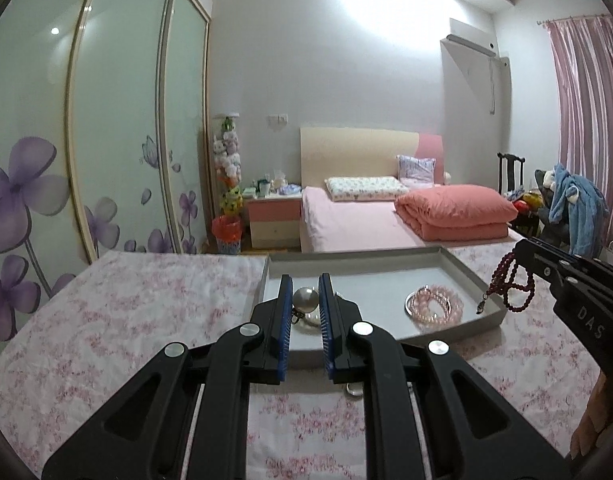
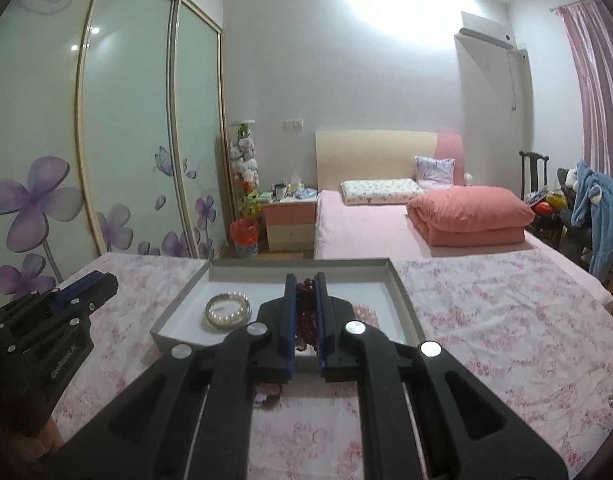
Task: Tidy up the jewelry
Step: 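Release the pearl stud into the tray while the right drops the red beads on the pink bracelet, then grasp the silver ring with the left gripper while the right grasps the black bead bracelet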
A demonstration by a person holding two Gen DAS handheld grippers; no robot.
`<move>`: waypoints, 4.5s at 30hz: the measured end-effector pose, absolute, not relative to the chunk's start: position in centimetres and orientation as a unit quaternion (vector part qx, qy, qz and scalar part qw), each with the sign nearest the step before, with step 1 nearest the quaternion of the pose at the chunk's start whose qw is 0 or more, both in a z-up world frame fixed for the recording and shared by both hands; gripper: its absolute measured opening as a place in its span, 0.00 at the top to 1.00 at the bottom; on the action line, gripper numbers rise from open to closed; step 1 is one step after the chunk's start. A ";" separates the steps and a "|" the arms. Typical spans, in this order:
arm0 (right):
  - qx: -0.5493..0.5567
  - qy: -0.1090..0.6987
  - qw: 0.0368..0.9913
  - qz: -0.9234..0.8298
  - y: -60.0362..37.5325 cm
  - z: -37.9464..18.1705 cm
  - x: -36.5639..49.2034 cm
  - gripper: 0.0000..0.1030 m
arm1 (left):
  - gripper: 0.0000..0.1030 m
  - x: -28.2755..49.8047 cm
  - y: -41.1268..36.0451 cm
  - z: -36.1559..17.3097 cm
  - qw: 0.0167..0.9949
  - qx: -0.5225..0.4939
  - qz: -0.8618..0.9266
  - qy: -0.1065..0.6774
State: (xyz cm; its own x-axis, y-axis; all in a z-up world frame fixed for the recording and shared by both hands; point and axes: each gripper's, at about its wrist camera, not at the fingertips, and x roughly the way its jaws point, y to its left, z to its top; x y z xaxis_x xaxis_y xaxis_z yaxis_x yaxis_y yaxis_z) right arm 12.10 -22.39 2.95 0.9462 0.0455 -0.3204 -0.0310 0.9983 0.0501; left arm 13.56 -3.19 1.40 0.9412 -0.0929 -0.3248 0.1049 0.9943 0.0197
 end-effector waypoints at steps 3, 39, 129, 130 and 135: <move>0.019 0.152 0.988 0.018 -22.2 3.3 12.2 0.91 | 0.86 13.7 -3.3 1.8 0.987 0.018 -0.049 0.153; 0.027 0.196 0.980 0.016 -23.1 0.3 23.2 0.91 | 0.86 21.5 -6.3 -0.2 0.980 0.024 -0.085 0.179; 0.059 0.433 0.899 0.030 -26.0 -8.2 19.5 0.77 | 0.78 20.6 -2.8 -8.2 0.900 0.032 -0.062 0.429; 0.059 0.433 0.899 0.030 -26.0 -8.2 19.4 0.76 | 0.77 20.6 -2.8 -8.2 0.900 0.034 -0.061 0.430; 0.051 0.434 0.899 0.030 -25.9 -8.2 19.5 0.76 | 0.77 20.6 -3.1 -8.1 0.900 0.036 -0.061 0.430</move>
State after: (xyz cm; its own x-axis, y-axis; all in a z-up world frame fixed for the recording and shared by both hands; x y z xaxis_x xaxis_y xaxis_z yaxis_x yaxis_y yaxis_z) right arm 19.48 -25.86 -8.18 0.6219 0.0985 -0.7769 -0.0095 0.9929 0.1182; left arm 20.58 -3.11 -8.10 0.6233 -0.0790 -0.7780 0.1401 0.9901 0.0116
